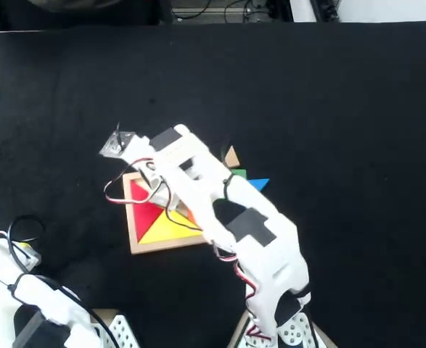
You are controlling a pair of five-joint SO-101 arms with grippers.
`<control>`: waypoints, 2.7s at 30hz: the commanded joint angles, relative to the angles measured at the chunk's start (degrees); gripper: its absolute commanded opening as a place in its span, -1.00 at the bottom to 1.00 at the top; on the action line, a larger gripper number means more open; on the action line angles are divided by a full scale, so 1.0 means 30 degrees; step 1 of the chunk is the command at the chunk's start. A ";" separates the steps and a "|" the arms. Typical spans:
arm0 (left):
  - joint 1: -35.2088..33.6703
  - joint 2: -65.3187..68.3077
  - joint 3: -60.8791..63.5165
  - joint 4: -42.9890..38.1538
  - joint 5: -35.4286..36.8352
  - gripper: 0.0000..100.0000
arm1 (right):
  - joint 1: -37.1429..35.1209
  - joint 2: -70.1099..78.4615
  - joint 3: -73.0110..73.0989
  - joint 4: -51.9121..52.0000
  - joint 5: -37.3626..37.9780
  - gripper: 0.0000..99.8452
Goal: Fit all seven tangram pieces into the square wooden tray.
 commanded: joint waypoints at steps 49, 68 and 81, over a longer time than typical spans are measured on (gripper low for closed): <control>0.0249 -0.0381 -0.0132 -0.0176 0.0029 -0.61 | 0.9260 -0.4117 0.3150 -0.5597 -0.3429 -0.64; 0.0249 -0.0381 -0.0132 -0.0176 0.0029 -0.61 | 0.8615 0.0366 -0.0806 -0.3370 -0.4454 -0.65; 0.0249 -0.0381 -0.0132 -0.0176 0.0029 -0.61 | 0.7736 0.1128 -0.2593 -0.2139 -0.5011 -0.65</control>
